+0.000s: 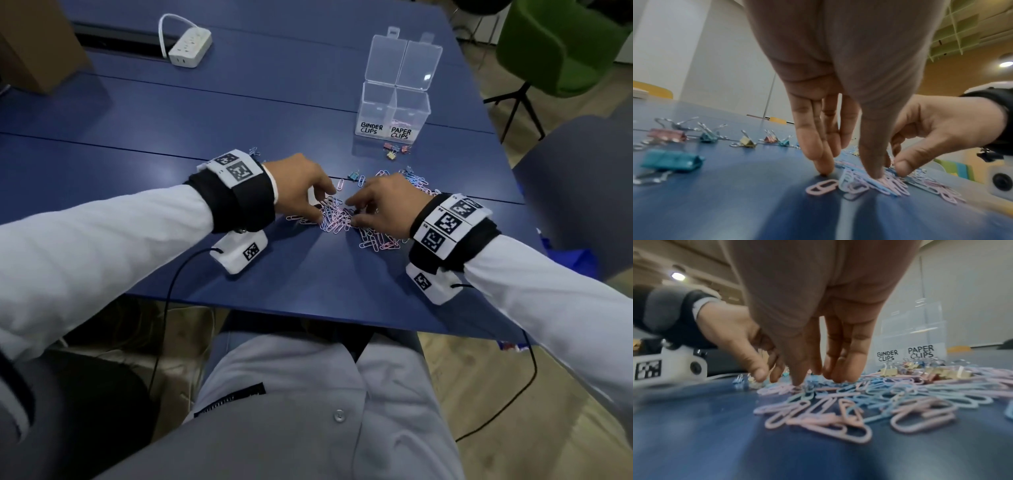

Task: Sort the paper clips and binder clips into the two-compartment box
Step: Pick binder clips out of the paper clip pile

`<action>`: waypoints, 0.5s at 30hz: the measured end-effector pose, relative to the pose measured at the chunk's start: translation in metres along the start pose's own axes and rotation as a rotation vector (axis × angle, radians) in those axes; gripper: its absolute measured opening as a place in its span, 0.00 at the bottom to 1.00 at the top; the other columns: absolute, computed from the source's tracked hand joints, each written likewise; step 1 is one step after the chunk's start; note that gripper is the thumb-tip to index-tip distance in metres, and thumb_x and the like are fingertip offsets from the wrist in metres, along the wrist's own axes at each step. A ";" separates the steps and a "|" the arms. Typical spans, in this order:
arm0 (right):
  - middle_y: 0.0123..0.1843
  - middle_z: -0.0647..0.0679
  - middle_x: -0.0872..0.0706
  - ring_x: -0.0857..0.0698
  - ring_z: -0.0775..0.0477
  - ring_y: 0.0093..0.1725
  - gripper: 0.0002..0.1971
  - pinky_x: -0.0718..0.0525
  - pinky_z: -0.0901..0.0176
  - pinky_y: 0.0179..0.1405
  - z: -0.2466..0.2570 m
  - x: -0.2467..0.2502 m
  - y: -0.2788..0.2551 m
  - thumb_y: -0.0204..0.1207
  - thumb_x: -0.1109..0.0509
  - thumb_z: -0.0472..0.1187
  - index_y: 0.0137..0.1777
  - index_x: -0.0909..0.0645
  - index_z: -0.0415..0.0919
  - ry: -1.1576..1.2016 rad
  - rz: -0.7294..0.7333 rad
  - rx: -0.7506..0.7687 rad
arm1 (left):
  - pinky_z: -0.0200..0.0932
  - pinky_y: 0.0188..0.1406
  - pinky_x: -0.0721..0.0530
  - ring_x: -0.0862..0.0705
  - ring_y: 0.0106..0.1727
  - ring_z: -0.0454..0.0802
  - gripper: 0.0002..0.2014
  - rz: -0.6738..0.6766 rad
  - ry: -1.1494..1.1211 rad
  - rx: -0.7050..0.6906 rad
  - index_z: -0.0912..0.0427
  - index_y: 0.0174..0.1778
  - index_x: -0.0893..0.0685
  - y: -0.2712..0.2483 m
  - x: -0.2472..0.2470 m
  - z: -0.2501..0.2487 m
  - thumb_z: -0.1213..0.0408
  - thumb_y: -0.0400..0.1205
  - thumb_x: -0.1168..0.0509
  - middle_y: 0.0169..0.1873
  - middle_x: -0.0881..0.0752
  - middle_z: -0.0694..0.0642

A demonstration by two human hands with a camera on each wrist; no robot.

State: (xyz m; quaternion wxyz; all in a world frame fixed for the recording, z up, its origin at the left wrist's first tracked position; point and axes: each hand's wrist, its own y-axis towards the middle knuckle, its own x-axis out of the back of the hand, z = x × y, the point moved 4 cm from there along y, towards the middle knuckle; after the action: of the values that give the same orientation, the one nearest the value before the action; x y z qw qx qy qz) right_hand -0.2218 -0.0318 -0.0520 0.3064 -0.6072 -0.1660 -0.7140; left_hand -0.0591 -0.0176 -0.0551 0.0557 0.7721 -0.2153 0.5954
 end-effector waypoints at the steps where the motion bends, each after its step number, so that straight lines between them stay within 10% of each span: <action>1: 0.51 0.46 0.11 0.14 0.45 0.51 0.22 0.23 0.62 0.51 -0.002 0.002 -0.002 0.71 0.24 0.53 0.64 0.14 0.46 0.017 -0.014 -0.004 | 0.42 0.56 0.19 0.23 0.35 0.38 0.30 0.013 0.003 -0.012 0.50 0.69 0.20 -0.001 0.000 0.003 0.48 0.71 0.24 0.57 0.16 0.48; 5: 0.54 0.47 0.12 0.15 0.45 0.52 0.31 0.17 0.55 0.56 0.000 -0.002 -0.002 0.65 0.24 0.63 0.65 0.16 0.48 -0.022 0.034 -0.004 | 0.43 0.55 0.20 0.18 0.42 0.48 0.37 0.063 0.046 -0.061 0.51 0.71 0.22 0.000 -0.007 0.003 0.42 0.67 0.24 0.59 0.23 0.54; 15: 0.46 0.47 0.11 0.14 0.47 0.49 0.13 0.18 0.60 0.51 0.002 -0.003 0.012 0.70 0.22 0.47 0.55 0.11 0.49 0.072 -0.002 -0.080 | 0.40 0.49 0.23 0.14 0.45 0.51 0.26 0.045 0.071 -0.105 0.49 0.65 0.16 0.015 -0.004 0.000 0.44 0.73 0.27 0.58 0.22 0.53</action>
State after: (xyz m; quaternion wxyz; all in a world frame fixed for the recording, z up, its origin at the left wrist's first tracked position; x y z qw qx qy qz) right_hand -0.2123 -0.0383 -0.0564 0.2872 -0.5927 -0.1268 -0.7417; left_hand -0.0662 -0.0301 -0.0611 0.0904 0.7413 -0.2614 0.6115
